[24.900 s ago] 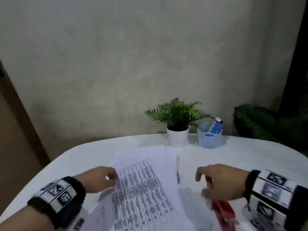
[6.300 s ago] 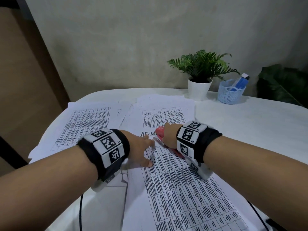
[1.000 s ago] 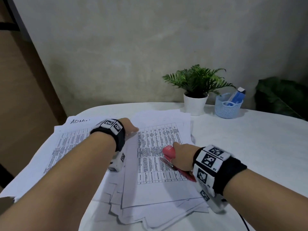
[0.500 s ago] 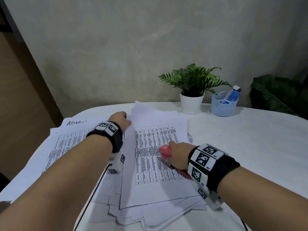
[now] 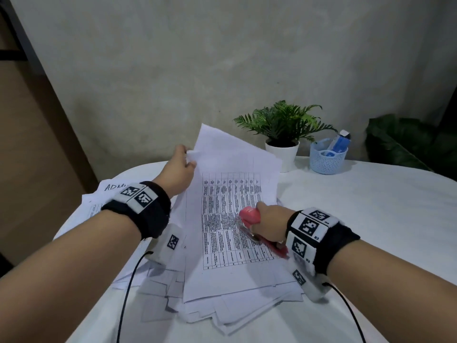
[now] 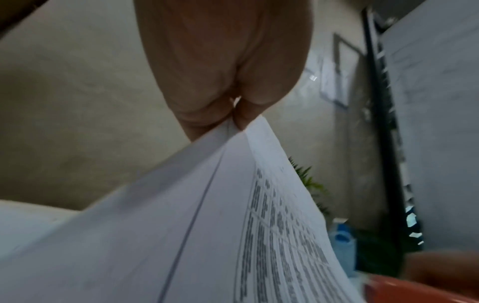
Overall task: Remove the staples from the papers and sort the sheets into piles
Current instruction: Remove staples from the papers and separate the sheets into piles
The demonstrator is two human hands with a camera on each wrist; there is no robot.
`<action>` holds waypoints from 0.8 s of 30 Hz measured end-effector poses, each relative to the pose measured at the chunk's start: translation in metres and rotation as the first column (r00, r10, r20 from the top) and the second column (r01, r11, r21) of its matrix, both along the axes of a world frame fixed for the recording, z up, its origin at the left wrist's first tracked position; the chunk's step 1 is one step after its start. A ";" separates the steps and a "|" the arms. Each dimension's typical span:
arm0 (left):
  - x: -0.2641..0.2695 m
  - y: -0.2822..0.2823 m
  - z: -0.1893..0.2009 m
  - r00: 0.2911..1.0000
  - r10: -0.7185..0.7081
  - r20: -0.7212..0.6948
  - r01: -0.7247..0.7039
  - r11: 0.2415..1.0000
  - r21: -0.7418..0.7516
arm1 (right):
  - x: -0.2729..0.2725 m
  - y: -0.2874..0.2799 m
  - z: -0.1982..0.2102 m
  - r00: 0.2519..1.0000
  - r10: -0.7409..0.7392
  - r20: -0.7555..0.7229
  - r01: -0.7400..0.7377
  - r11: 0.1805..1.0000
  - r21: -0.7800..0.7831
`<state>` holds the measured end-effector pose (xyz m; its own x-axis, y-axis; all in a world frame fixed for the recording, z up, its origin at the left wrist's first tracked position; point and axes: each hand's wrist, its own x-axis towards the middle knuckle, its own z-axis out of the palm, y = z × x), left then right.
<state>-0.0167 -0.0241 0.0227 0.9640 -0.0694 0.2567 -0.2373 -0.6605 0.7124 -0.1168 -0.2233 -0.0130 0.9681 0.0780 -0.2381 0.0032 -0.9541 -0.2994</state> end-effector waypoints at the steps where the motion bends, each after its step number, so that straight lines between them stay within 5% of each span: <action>1: -0.007 0.001 0.007 1.000 0.010 0.030 -0.009 0.999 -0.049 | -0.002 -0.004 0.004 1.000 -0.005 0.010 0.005 0.999 0.034; 8: -0.049 0.027 0.051 0.992 0.121 0.028 -0.098 0.900 -0.426 | -0.020 -0.030 0.053 0.975 -0.100 0.200 0.053 0.972 0.228; 11: -0.057 0.043 0.043 0.989 0.108 -0.102 -0.131 0.957 -0.258 | -0.029 -0.035 0.068 0.962 -0.108 0.250 0.057 0.978 0.203; 14: -0.073 0.048 0.015 0.921 -0.016 -0.389 0.021 1.000 0.009 | -0.037 -0.034 0.069 0.968 -0.095 0.234 0.062 0.987 0.146; 16: -0.086 0.042 -0.006 0.852 -0.022 -0.522 0.155 0.965 0.213 | -0.041 -0.030 0.062 0.979 -0.067 0.193 0.053 0.996 0.078; 19: -0.100 0.032 -0.028 0.811 -0.011 -0.584 0.264 0.899 0.349 | -0.045 -0.023 0.046 0.995 -0.021 0.095 0.023 1.000 -0.017; 24: -0.108 0.020 -0.027 0.849 -0.014 -0.529 0.238 0.903 0.359 | -0.043 -0.013 0.025 1.000 0.008 0.002 -0.008 0.993 -0.115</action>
